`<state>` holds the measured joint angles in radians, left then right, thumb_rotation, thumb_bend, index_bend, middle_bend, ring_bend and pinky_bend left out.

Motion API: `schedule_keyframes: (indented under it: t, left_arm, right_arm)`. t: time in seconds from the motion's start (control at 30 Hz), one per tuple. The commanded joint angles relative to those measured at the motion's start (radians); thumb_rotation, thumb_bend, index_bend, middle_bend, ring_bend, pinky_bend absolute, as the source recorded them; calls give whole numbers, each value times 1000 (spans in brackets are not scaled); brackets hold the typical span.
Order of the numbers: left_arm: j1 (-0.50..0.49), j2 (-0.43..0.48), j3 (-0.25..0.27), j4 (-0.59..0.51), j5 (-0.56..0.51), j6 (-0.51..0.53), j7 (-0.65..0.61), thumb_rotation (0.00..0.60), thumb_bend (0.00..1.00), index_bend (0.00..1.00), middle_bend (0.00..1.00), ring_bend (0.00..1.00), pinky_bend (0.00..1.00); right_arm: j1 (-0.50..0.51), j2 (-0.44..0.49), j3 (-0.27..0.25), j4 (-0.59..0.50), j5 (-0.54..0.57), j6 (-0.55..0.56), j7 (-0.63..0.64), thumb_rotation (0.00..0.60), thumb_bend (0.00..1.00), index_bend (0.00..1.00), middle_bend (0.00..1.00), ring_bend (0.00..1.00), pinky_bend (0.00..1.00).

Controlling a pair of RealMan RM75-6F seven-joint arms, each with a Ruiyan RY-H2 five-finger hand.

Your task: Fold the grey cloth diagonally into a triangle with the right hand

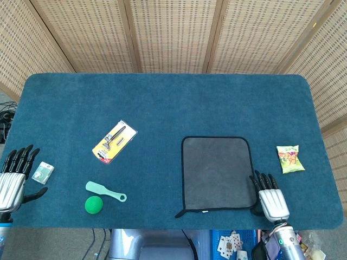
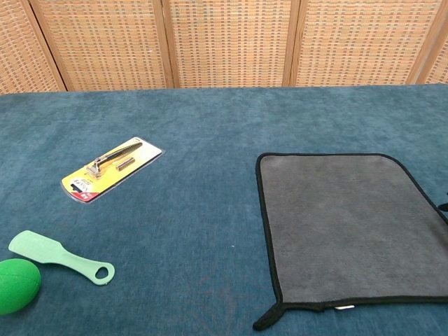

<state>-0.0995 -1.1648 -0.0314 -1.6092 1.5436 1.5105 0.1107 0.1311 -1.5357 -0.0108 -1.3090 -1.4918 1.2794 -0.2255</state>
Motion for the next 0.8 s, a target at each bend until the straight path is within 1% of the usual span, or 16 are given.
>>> schedule_keyframes:
  t: [0.03, 0.1, 0.2, 0.3, 0.4, 0.6, 0.7, 0.8]
  left_arm:
    - [0, 0, 0, 0, 1, 0, 0, 600, 55, 0, 0, 0, 0]
    - [-1, -1, 0, 0, 1, 0, 1, 600, 55, 0, 0, 0, 0]
    - [-1, -1, 0, 1, 1, -1, 0, 600, 55, 0, 0, 0, 0]
    - [-1, -1, 0, 1, 1, -2, 0, 600, 55, 0, 0, 0, 0]
    - [-1, -1, 0, 0, 2, -1, -1, 600, 55, 0, 0, 0, 0]
    - [1, 1, 1, -1, 4, 4, -4, 600, 55, 0, 0, 0, 0]
    - [1, 1, 1, -1, 6, 5, -6, 600, 56, 0, 0, 0, 0]
    - [0, 1, 1, 0, 6, 5, -7, 600, 56, 0, 0, 0, 0]
  right_arm:
    - [2, -4, -1, 4, -2, 1, 5, 600, 165, 94, 0, 0, 0]
    - [3, -6, 0, 7, -3, 4, 10, 600, 285, 107, 0, 0, 0]
    - [3, -7, 0, 11, -9, 14, 17, 600, 345, 136, 0, 0, 0]
    - [2, -9, 0, 14, -17, 29, 24, 600, 345, 182, 0, 0, 0]
    - [1, -14, 1, 21, -28, 47, 36, 600, 346, 263, 0, 0, 0]
    - [-2, -33, 1, 52, -49, 80, 60, 600, 345, 394, 12, 0, 0]
    - [-2, -38, 2, 60, -51, 85, 62, 600, 346, 446, 43, 0, 0]
    - [-2, -43, 3, 66, -51, 88, 63, 600, 346, 465, 53, 0, 0]
